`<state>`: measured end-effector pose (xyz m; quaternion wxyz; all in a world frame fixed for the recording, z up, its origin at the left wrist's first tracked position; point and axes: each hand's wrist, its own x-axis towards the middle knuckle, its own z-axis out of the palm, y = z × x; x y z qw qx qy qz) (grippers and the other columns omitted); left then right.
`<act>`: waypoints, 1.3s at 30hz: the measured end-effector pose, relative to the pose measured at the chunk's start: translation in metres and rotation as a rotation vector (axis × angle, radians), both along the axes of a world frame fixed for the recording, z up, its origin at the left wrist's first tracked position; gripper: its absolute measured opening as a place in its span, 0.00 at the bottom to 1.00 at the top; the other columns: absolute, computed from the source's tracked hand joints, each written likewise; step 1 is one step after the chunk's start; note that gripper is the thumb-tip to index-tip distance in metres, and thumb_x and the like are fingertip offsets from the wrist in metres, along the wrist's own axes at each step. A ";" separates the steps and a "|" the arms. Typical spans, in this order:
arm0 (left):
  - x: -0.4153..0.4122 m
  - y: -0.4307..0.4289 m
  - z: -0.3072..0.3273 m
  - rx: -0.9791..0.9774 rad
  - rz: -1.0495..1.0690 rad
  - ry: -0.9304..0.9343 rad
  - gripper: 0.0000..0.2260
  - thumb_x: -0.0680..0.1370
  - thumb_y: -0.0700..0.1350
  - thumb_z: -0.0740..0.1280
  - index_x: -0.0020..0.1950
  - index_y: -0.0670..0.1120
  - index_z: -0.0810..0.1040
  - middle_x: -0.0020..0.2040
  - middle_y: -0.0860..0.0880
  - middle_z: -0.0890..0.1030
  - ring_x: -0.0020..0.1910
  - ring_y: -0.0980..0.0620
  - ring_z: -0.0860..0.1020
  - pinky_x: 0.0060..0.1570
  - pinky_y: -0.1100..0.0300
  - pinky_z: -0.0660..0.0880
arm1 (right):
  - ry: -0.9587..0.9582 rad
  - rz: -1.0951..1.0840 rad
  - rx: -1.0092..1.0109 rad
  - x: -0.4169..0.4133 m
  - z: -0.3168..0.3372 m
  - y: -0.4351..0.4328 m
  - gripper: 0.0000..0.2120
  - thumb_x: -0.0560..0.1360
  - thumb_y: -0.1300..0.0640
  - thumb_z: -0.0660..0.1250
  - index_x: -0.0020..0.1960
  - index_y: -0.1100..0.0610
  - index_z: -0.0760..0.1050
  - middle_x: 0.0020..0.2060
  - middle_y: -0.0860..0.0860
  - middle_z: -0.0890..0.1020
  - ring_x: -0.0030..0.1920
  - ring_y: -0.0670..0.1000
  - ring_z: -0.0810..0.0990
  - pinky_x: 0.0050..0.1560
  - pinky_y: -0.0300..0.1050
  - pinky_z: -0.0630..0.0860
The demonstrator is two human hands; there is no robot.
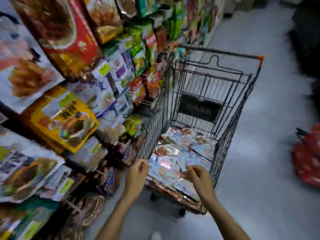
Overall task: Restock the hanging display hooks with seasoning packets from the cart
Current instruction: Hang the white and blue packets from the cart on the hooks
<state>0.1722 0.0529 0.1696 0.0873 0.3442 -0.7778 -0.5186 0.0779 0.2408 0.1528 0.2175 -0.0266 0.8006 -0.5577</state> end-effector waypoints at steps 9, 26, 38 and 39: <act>-0.111 -0.021 -0.127 -0.087 -0.251 -0.277 0.09 0.80 0.41 0.63 0.56 0.39 0.78 0.49 0.40 0.82 0.48 0.45 0.79 0.45 0.57 0.75 | -0.154 -0.240 0.215 -0.075 -0.120 -0.006 0.11 0.80 0.60 0.61 0.52 0.65 0.79 0.43 0.58 0.84 0.44 0.56 0.82 0.47 0.46 0.76; -0.189 -0.050 -0.279 -0.569 -0.379 -0.604 0.29 0.75 0.47 0.69 0.70 0.37 0.64 0.71 0.37 0.64 0.68 0.38 0.64 0.63 0.45 0.67 | -0.269 -0.291 0.628 -0.164 -0.289 -0.007 0.11 0.75 0.60 0.63 0.53 0.67 0.76 0.51 0.62 0.80 0.51 0.59 0.79 0.53 0.47 0.77; -0.227 -0.037 -0.288 -0.540 -0.379 -0.424 0.31 0.73 0.48 0.72 0.71 0.39 0.64 0.71 0.40 0.66 0.71 0.42 0.62 0.67 0.51 0.61 | -0.287 -0.281 0.716 -0.110 -0.282 -0.017 0.20 0.75 0.50 0.69 0.63 0.58 0.75 0.60 0.56 0.75 0.60 0.56 0.74 0.61 0.48 0.72; -0.229 -0.037 -0.288 -0.543 -0.368 -0.426 0.32 0.73 0.48 0.72 0.71 0.39 0.64 0.71 0.39 0.66 0.70 0.42 0.62 0.67 0.50 0.61 | -0.303 -0.301 0.693 -0.109 -0.281 -0.015 0.19 0.74 0.49 0.69 0.60 0.59 0.77 0.58 0.56 0.76 0.58 0.56 0.75 0.60 0.49 0.74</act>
